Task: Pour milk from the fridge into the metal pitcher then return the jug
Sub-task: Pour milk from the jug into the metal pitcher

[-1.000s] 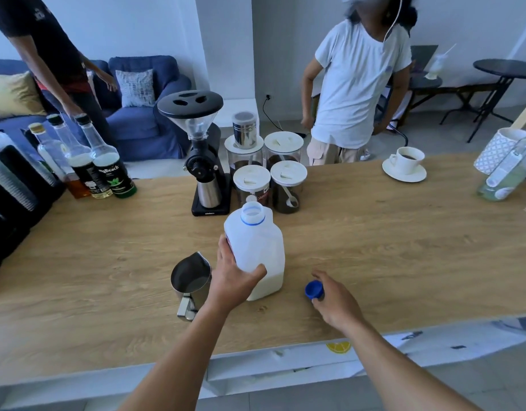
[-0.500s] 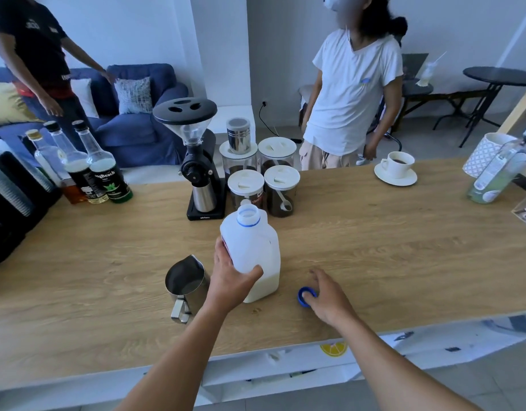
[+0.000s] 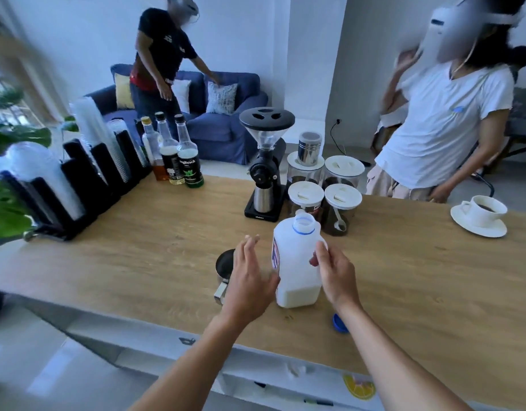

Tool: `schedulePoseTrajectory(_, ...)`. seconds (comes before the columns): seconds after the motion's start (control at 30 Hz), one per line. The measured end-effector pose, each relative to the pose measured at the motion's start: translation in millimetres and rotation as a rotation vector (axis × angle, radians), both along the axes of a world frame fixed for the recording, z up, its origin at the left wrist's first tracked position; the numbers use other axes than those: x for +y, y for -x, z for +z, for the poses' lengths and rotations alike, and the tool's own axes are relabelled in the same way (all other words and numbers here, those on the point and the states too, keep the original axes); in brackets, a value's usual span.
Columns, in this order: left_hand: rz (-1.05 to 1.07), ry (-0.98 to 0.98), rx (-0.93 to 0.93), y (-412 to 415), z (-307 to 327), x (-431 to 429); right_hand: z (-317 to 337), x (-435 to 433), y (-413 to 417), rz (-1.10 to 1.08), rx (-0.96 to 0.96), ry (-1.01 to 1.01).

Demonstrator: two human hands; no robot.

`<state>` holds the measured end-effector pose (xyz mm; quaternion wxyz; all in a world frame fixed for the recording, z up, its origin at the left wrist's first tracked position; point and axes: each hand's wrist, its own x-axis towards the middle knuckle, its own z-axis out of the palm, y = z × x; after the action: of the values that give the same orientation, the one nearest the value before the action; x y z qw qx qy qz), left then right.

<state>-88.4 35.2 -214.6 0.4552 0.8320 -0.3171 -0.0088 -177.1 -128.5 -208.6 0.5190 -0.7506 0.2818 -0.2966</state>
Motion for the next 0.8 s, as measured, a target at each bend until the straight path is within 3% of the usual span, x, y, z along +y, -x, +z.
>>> schedulePoseTrajectory(0.13, 0.256, -0.003, -0.100, -22.9, -13.4, 39.9, -1.5, -3.6, -5.3, 0.061, -0.017, -0.043)
schedulePoseTrajectory(0.23, 0.365, -0.042, 0.095, -22.3, -35.3, 62.1, -2.0, -4.0, -10.1, 0.082, -0.011, -0.061)
schedulePoseTrajectory(0.33, 0.312, -0.102, 0.386, -15.3, -56.8, 68.0, -2.2, 3.1, -18.1, 0.053, -0.019, -0.105)
schedulePoseTrajectory(0.43, 0.289, -0.165, 0.401, -12.0, -67.4, 67.8, 1.7, 10.4, -29.0, 0.058, -0.018, -0.060)
schedulePoseTrajectory(0.57, 0.269, -0.045, 0.466, -15.8, -67.0, 64.8, 6.8, 13.6, -39.9, 0.034, -0.019, 0.018)
schedulePoseTrajectory(0.8, 0.244, 0.071, 0.485, -30.8, -73.8, 62.6, 24.5, 3.3, -54.1, 0.196, 0.119, 0.166)
